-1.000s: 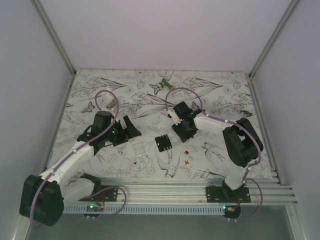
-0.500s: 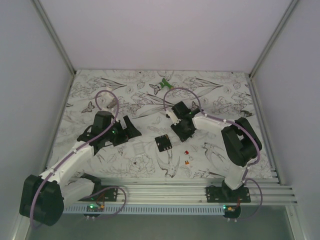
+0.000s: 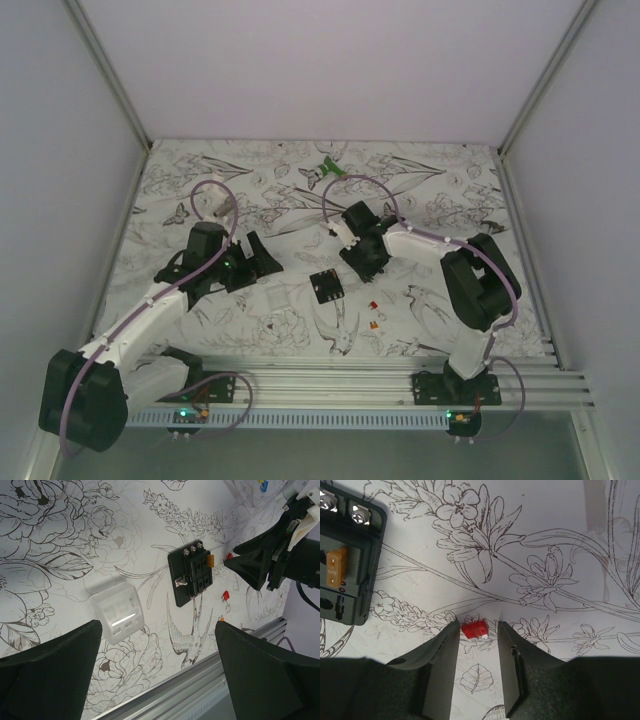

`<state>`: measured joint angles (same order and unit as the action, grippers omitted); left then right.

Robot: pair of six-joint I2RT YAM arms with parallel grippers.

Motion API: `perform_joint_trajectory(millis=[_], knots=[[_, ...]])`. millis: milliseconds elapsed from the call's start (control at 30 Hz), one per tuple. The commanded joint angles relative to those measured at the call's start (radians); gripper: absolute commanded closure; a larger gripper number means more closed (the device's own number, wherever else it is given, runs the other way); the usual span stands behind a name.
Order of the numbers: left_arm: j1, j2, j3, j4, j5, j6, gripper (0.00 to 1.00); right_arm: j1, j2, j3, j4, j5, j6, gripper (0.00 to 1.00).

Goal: Snap on the fuse box
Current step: Pick up the fuse from the center of the board.

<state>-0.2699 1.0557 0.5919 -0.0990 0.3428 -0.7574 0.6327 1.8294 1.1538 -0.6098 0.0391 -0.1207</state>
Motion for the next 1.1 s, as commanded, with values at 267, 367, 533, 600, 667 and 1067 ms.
perform_joint_trajectory(millis=[267,367,533,600,667,1067], knots=[[-0.011,0.012,0.027,-0.011,0.017,0.023,0.00,-0.015,0.070,0.001,-0.007,-0.007,-0.014,0.69],[-0.019,0.014,0.033,-0.010,0.022,0.025,0.00,-0.019,0.042,-0.008,-0.006,-0.006,0.020,0.72],[-0.043,0.017,0.042,-0.010,0.020,0.027,0.00,-0.027,-0.024,-0.043,0.011,-0.030,0.095,0.75],[-0.051,0.019,0.047,-0.010,0.015,0.026,0.00,-0.028,-0.049,-0.055,0.020,-0.030,0.150,0.76],[-0.061,0.022,0.051,-0.010,0.011,0.024,0.00,-0.030,-0.070,-0.065,0.032,-0.007,0.211,0.76],[-0.088,0.021,0.053,-0.011,-0.006,0.020,0.00,-0.032,-0.083,-0.065,0.014,0.119,0.449,0.62]])
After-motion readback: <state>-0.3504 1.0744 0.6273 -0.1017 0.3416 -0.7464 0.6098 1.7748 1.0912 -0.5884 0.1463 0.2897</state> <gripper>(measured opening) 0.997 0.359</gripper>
